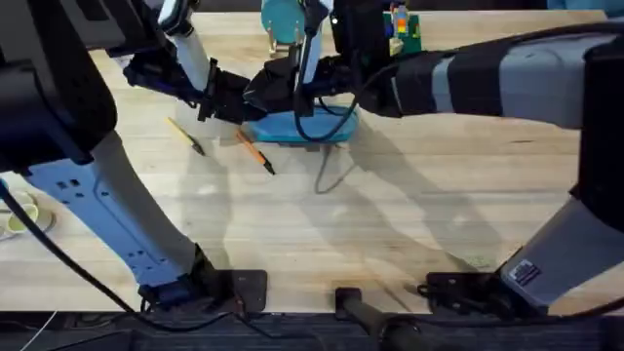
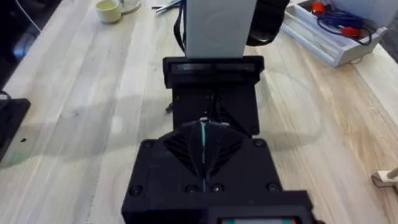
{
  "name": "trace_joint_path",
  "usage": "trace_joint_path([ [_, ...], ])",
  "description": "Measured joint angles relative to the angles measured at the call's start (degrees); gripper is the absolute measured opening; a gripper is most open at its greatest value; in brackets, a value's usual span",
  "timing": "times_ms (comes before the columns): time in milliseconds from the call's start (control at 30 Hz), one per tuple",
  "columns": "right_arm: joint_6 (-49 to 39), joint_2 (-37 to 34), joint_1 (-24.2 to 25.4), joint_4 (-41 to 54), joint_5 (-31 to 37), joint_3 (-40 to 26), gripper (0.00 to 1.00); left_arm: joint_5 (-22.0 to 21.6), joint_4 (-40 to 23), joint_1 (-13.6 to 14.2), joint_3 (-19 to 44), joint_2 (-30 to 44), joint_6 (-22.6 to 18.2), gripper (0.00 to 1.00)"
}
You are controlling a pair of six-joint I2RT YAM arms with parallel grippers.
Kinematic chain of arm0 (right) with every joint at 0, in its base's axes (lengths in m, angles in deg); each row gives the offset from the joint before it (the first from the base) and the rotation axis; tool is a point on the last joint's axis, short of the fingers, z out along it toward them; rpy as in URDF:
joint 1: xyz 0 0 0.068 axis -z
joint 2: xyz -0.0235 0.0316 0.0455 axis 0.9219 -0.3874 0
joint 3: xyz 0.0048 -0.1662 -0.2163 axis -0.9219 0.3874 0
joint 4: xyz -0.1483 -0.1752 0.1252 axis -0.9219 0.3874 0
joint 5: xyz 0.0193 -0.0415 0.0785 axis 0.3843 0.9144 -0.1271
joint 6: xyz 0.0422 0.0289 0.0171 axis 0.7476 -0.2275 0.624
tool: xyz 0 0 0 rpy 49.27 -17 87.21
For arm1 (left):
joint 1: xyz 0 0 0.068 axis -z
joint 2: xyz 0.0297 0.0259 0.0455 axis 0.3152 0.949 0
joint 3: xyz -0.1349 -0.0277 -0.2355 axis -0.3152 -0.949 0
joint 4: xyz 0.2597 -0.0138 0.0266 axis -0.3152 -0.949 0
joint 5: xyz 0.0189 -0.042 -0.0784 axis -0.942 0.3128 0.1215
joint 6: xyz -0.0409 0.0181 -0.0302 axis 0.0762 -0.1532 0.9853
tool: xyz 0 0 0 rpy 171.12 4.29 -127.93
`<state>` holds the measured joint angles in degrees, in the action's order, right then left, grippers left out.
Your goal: Unzip the bag, pick up the pens from the table one at a time and place them inside, then zip the bag closed.
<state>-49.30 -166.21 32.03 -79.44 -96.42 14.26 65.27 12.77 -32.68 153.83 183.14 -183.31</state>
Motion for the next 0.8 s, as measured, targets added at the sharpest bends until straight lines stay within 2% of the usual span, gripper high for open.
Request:
trace_joint_path([
  [500,0.0,0.0,0.0,0.0,0.0,0.0,0.031,0.0,0.0,0.0,0.0,0.0,0.0,0.041],
  [533,0.3,0.0,0.0,0.0,0.0,0.0,0.061,0.0,0.0,0.0,0.0,0.0,0.0,0.041],
  [667,0.4,0.0,-0.3,-1.1,-0.6,-0.2,0.605,0.0,0.0,0.0,0.0,0.0,0.0,0.041],
  [733,0.8,0.0,-0.3,-1.1,-0.9,-0.2,0.908,0.0,0.0,0.0,0.0,0.0,0.0,0.041],
  [767,1.1,0.0,-0.2,-1.1,-0.9,-0.2,0.971,0.0,0.0,0.0,0.0,0.0,0.0,0.041],
  [800,1.5,0.0,-0.1,-1.2,-0.9,-0.2,0.988,0.0,0.0,0.0,0.0,0.0,0.0,0.041],
])
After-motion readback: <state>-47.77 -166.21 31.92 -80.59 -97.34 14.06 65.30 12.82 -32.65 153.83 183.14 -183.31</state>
